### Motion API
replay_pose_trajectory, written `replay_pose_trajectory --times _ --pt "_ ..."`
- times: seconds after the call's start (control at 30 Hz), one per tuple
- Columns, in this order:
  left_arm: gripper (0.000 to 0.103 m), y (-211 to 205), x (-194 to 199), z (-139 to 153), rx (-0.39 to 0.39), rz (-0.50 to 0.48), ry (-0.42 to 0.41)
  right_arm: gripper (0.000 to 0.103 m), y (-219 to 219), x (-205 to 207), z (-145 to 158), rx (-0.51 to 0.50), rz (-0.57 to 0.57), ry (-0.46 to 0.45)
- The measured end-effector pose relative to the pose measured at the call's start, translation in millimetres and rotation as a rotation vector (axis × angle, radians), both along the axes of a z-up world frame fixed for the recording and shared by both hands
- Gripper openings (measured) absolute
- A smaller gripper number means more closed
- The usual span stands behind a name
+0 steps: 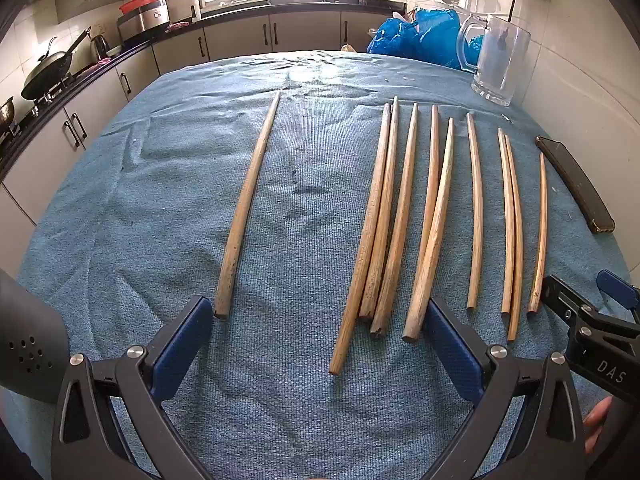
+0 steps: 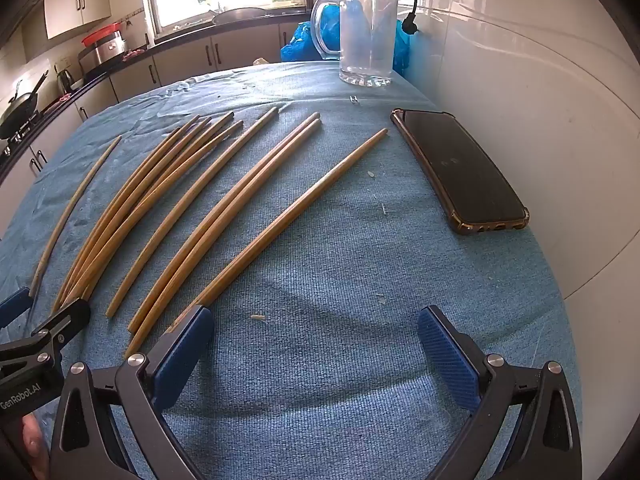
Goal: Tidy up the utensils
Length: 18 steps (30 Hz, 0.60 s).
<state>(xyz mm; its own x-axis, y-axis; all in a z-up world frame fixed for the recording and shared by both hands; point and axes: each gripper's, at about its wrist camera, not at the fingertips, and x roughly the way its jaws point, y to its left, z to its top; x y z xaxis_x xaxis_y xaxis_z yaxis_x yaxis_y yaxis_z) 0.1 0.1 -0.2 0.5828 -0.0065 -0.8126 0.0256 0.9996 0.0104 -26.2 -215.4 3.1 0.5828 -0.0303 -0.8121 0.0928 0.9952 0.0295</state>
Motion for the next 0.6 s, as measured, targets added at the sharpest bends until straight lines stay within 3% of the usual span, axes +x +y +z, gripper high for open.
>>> replay_pose_trajectory --times 0.6 --pt "0.103 0.4 2.4 -0.1 -0.001 0.0 0.003 0.103 -1.0 -0.3 -0.3 -0.011 0.0 0.008"
